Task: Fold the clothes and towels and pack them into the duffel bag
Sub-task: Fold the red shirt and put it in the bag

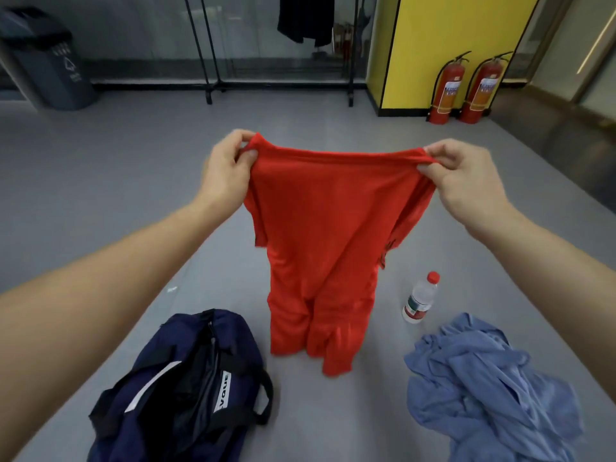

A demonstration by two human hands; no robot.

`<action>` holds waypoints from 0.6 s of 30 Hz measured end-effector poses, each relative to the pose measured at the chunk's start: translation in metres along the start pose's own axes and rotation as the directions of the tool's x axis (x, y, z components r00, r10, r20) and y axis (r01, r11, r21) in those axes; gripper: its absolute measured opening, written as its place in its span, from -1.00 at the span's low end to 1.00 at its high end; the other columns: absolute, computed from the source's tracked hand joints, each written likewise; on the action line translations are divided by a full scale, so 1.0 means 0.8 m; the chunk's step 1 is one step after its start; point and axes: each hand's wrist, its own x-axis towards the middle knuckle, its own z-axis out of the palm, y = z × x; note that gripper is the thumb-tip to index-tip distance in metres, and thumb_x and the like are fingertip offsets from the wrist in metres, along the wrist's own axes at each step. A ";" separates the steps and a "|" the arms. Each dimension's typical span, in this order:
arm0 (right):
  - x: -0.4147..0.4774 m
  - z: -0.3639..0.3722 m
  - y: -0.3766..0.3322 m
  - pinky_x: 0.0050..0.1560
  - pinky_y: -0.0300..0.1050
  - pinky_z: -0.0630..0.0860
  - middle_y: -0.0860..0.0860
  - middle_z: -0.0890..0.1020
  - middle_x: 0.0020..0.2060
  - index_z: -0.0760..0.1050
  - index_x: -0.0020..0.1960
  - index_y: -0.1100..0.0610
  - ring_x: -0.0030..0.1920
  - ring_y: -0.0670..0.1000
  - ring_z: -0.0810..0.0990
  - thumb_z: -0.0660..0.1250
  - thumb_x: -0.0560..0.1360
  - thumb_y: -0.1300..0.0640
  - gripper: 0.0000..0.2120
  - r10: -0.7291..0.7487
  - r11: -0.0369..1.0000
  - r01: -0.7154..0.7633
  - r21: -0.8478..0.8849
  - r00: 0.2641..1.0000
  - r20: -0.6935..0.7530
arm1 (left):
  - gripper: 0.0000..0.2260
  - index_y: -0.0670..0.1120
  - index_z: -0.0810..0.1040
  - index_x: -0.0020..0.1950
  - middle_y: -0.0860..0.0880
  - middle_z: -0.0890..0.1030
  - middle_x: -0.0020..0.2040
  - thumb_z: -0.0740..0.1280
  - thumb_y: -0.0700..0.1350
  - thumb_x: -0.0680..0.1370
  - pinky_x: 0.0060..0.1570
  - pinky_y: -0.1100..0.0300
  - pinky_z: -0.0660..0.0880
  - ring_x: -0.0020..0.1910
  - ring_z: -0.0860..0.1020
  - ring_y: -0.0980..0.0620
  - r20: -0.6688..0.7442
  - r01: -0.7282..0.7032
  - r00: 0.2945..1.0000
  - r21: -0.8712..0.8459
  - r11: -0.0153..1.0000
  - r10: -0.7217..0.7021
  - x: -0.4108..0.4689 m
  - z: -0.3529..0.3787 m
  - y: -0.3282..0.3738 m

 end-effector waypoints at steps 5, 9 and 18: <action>-0.081 -0.013 0.046 -0.14 -0.35 0.51 -0.03 0.72 -0.28 0.64 -0.04 -0.03 -0.30 -0.20 0.65 0.33 0.58 0.28 -0.77 -0.017 0.999 0.022 -0.033 0.988 0.155 | -0.81 0.03 0.56 0.10 0.04 0.62 -0.10 0.25 -0.22 0.62 -0.11 0.23 0.50 -0.16 0.58 0.12 0.127 -0.035 0.991 0.023 0.999 0.032 -0.084 0.011 -0.026; -0.166 0.014 0.155 -0.07 -0.28 0.54 -0.32 0.67 -0.32 0.60 -0.05 -0.22 -0.26 -0.30 0.62 0.38 0.57 0.23 -0.69 0.131 0.982 -0.081 -0.170 0.943 0.307 | -0.72 0.21 0.56 0.08 0.23 0.63 -0.11 0.27 -0.21 0.65 -0.12 0.32 0.49 -0.17 0.56 0.27 0.339 0.021 0.939 0.127 0.992 -0.063 -0.202 0.052 -0.105; -0.402 0.126 0.444 0.15 0.05 0.58 -0.17 0.71 -0.01 0.68 0.05 -0.18 0.01 -0.06 0.67 0.44 0.46 0.21 -0.69 0.284 0.893 -0.040 -0.449 0.823 0.492 | -0.16 0.18 0.39 0.35 0.13 0.67 -0.14 0.46 -0.40 0.17 -0.26 0.29 0.46 -0.31 0.59 0.08 0.784 -0.273 0.591 0.417 0.867 -0.191 -0.487 0.159 -0.294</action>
